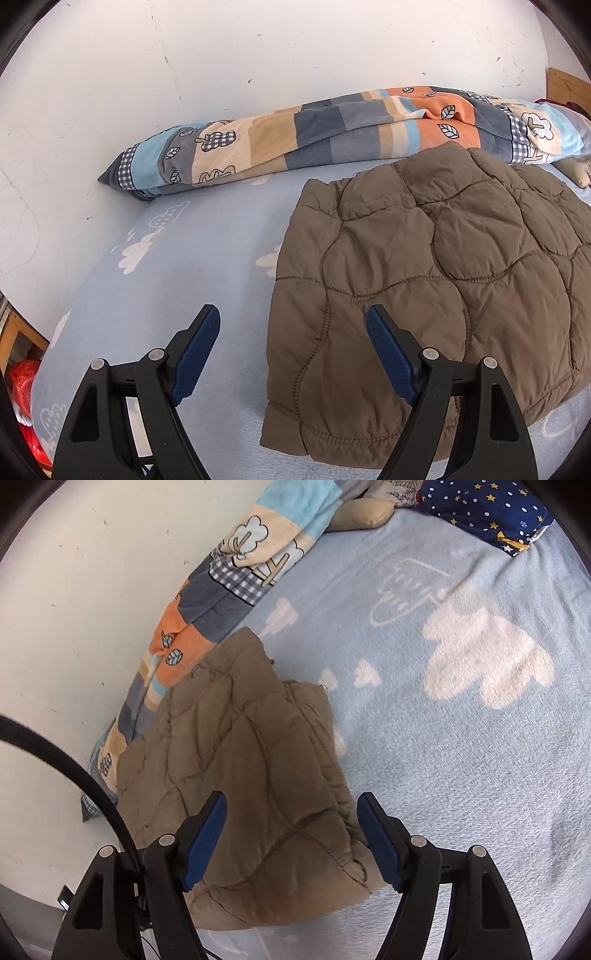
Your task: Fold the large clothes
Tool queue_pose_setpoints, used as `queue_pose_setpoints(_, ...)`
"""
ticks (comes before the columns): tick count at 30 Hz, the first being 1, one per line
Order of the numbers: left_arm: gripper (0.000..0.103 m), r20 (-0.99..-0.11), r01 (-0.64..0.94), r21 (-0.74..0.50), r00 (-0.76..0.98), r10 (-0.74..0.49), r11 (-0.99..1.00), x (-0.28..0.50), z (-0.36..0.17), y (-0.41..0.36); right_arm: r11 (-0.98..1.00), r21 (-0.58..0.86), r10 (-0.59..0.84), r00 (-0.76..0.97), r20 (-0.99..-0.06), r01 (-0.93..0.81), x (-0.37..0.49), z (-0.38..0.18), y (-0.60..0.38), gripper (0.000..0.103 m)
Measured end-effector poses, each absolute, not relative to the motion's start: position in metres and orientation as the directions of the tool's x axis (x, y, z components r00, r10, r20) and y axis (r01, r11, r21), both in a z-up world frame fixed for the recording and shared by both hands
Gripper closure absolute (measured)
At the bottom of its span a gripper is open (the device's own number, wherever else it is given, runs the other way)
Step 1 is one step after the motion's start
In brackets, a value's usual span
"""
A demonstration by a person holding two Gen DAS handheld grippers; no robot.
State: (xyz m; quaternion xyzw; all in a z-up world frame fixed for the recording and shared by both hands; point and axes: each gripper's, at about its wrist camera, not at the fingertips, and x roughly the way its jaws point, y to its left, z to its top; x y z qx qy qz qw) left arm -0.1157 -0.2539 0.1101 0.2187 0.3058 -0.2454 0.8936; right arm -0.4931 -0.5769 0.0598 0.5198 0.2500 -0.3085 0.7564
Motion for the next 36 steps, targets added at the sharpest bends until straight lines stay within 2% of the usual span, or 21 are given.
queue_pose_setpoints(6, 0.022, -0.673, 0.585, 0.23, 0.672, -0.307, 0.777, -0.117, 0.108, -0.257, 0.264, 0.674, -0.152, 0.72, -0.677, 0.69, -0.504, 0.049, -0.577, 0.017)
queue_pose_setpoints(8, 0.022, -0.715, 0.613, 0.162, 0.613, -0.336, 0.773, -0.11, 0.107, -0.255, 0.259, 0.679, -0.141, 0.723, -0.677, 0.687, -0.509, 0.045, -0.578, 0.013)
queue_pose_setpoints(10, 0.021, -0.757, 0.623, 0.042, 0.531, -0.382, 0.781, -0.096, 0.108, -0.246, 0.248, 0.689, -0.133, 0.728, -0.673, 0.681, -0.515, 0.041, -0.579, 0.011)
queue_pose_setpoints(12, 0.019, -0.793, 0.598, -0.172, 0.388, -0.47, 0.783, -0.073, 0.103, -0.228, 0.218, 0.71, -0.11, 0.74, -0.664, 0.669, -0.522, 0.032, -0.581, 0.01)
queue_pose_setpoints(15, 0.017, -0.786, 0.487, -0.421, 0.225, -0.575, 0.766, -0.047, 0.088, -0.202, 0.192, 0.736, -0.072, 0.757, -0.649, 0.649, -0.526, 0.022, -0.584, 0.009)
queue_pose_setpoints(18, 0.017, -0.765, 0.39, -0.539, 0.146, -0.628, 0.747, -0.035, 0.073, -0.187, 0.181, 0.758, -0.043, 0.775, -0.63, 0.626, -0.526, 0.014, -0.584, 0.008)
queue_pose_setpoints(25, 0.015, -0.687, 0.226, -0.714, -0.044, -0.726, 0.663, -0.029, 0.035, -0.186, 0.166, 0.791, 0.0, 0.803, -0.597, 0.588, -0.512, 0.003, -0.579, 0.005)
queue_pose_setpoints(30, 0.013, -0.644, 0.172, -0.76, -0.068, -0.762, 0.627, -0.026, 0.021, -0.181, 0.175, 0.801, 0.004, 0.813, -0.582, 0.572, -0.503, 0.001, -0.579, 0.0)
queue_pose_setpoints(36, 0.006, -0.591, 0.136, -0.806, -0.11, -0.799, 0.577, -0.017, 0.005, -0.182, 0.218, 0.805, 0.036, 0.819, -0.572, 0.552, -0.484, -0.001, -0.578, 0.0)
